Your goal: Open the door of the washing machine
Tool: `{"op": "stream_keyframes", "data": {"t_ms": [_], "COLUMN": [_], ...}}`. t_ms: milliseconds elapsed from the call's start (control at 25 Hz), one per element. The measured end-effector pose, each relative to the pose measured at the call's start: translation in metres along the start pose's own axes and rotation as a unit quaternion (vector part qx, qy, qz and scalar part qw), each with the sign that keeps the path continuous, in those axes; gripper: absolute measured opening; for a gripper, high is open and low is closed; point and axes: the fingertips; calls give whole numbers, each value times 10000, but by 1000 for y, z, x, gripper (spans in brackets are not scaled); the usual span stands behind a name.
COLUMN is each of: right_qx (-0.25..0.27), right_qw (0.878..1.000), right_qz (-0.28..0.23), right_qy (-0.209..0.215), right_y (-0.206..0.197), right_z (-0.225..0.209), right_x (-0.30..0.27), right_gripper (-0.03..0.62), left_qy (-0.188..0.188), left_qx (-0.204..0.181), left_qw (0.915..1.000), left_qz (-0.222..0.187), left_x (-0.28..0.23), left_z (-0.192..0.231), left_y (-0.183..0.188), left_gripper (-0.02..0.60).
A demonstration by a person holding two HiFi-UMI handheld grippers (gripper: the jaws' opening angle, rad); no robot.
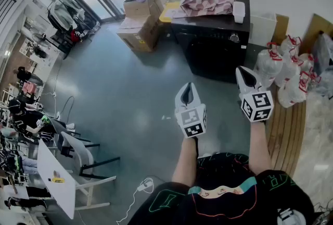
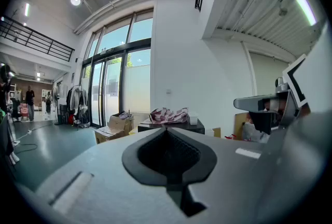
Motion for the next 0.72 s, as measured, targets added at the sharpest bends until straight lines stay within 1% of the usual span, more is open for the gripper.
{"op": "stream_keyframes", "data": {"t_ms": [120,240,480,600,720], "right_qx": [82,-42,-164,-209,-186], "right_qw": [9999,9997,9999,9997,9995], "right_qz": [-81,-192,-45,43,174], "right_qy": [85,115,-21,-98,-186], "right_y": [6,9,-3,-12,-23], "right_z": [4,2,-3,-8,-14], "right_x": [-2,-7,-22,-37,-57], "right_gripper": [3,3,3,3,3], "left_qy": [9,20,135,67,9], "left_qx": [-26,-59,-20,-21,77], "left_qw": [10000,10000,9999,9999,9997], "left_qz": [-16,-32,37,103,213], "left_x": [-1,-5,-12,-27,-49], "left_z": [-2,-2,19,24,32], "left_y": [4,5,-2,-9,-22], "left_gripper": [11,11,11,11,11]}}
Point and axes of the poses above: the fingertips, and each gripper's own axes: x backward along the fingers, z to its left, y out of its top, and after that the axes turned 1 degree about z, right-handed
